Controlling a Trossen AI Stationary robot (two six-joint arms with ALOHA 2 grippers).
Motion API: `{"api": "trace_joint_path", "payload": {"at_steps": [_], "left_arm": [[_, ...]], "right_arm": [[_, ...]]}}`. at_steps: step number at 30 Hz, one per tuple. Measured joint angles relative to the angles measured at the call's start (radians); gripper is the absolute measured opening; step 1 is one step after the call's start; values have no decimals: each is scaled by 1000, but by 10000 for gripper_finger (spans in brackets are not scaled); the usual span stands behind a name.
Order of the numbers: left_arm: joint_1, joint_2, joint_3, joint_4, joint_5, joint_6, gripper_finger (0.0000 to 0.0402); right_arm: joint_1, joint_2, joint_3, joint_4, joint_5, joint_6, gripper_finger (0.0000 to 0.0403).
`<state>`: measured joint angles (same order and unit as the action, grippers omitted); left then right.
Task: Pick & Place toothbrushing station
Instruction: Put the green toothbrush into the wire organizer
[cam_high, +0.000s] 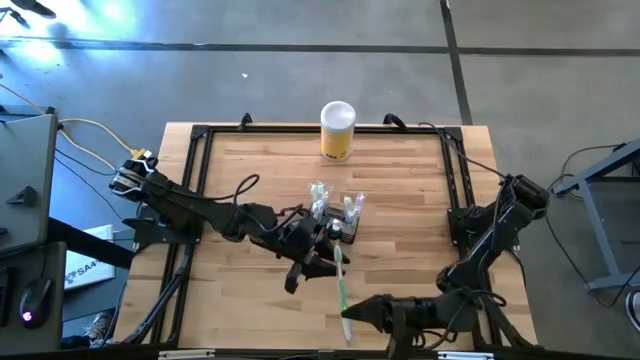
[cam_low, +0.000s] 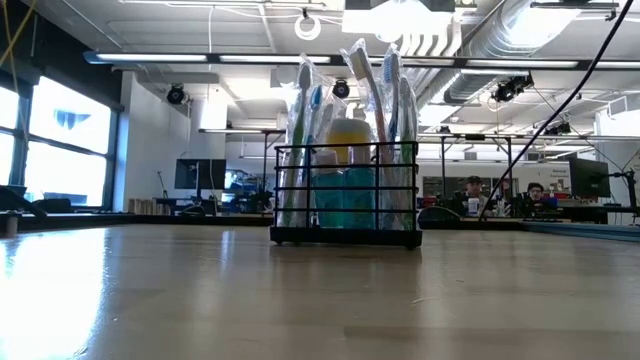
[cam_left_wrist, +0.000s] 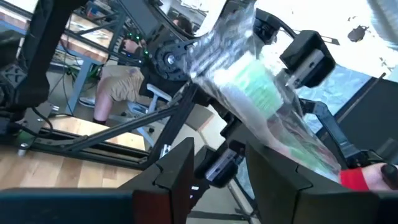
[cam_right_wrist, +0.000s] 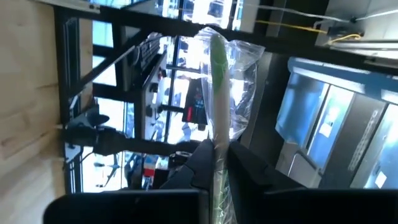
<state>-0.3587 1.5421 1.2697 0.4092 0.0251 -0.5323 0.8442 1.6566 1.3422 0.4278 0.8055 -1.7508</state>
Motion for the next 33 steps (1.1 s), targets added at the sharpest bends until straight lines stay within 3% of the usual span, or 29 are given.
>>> {"api": "trace_joint_path", "payload": {"at_steps": [12,33], "left_arm": [[-2,0,0,13,145,-3,141],[0,0,1,56,141,5,141]], "right_arm": [[66,0,1,-13,89,-3,17],[-14,0,0,-61,38,42,17]]}}
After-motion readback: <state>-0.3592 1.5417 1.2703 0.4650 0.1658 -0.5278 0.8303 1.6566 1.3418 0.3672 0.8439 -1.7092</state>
